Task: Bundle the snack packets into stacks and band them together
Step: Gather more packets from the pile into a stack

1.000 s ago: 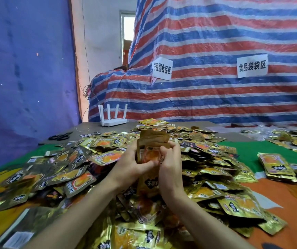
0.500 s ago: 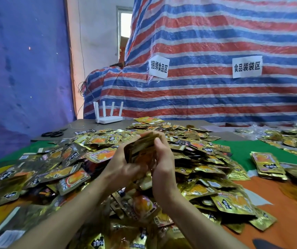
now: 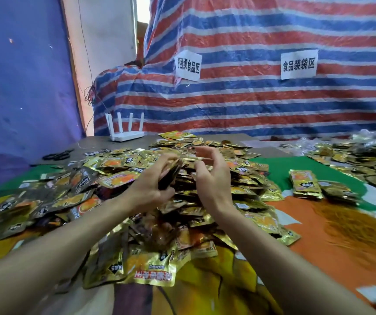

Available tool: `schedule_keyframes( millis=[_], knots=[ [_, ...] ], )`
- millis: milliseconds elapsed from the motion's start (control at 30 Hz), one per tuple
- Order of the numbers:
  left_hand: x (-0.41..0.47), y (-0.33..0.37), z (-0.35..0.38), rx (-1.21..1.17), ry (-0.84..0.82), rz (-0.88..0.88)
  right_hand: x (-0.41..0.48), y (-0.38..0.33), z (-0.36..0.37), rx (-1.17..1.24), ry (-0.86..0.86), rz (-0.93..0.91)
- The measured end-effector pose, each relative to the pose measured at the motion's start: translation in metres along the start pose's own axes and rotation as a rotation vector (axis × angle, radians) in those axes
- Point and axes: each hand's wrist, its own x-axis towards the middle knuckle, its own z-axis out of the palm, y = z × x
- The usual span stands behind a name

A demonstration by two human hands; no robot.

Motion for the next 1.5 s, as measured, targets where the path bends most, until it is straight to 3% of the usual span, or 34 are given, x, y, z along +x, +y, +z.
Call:
schedule_keyframes(
  millis=[200, 300, 467, 600, 733, 1167, 1333, 1433, 1500],
  knots=[
    [-0.012, 0.030, 0.017, -0.201, 0.266, 0.121, -0.006, 0.001, -0.081, -0.238, -0.097, -0.034],
    [-0.033, 0.032, 0.050, -0.285, 0.222, 0.096, -0.010, 0.010, -0.130, -0.613, -0.152, 0.022],
    [-0.044, 0.013, 0.069, -0.267, 0.078, -0.018, -0.004, 0.019, -0.212, -1.235, -0.349, 0.371],
    [-0.044, 0.007, 0.063, -0.395, 0.093, -0.077, -0.005, 0.021, -0.247, -1.381, -0.540, 0.544],
    [-0.038, 0.003, 0.057, -0.407, 0.169, -0.097, -0.011, 0.030, -0.254, -1.500, -0.605, 0.535],
    [-0.030, 0.015, 0.034, -0.513, 0.231, -0.114, -0.006, 0.034, -0.250, -1.541, -0.384, 0.469],
    [-0.037, 0.007, 0.036, -0.546, 0.247, -0.175, -0.001, 0.027, -0.222, -1.149, 0.015, 0.069],
    [-0.038, 0.001, 0.033, -0.622, 0.250, -0.234, 0.004, 0.011, -0.181, -0.849, 0.013, -0.143],
    [-0.037, -0.001, 0.030, -0.755, 0.236, -0.290, 0.007, 0.001, -0.145, -0.611, -0.072, -0.157]
  ],
)
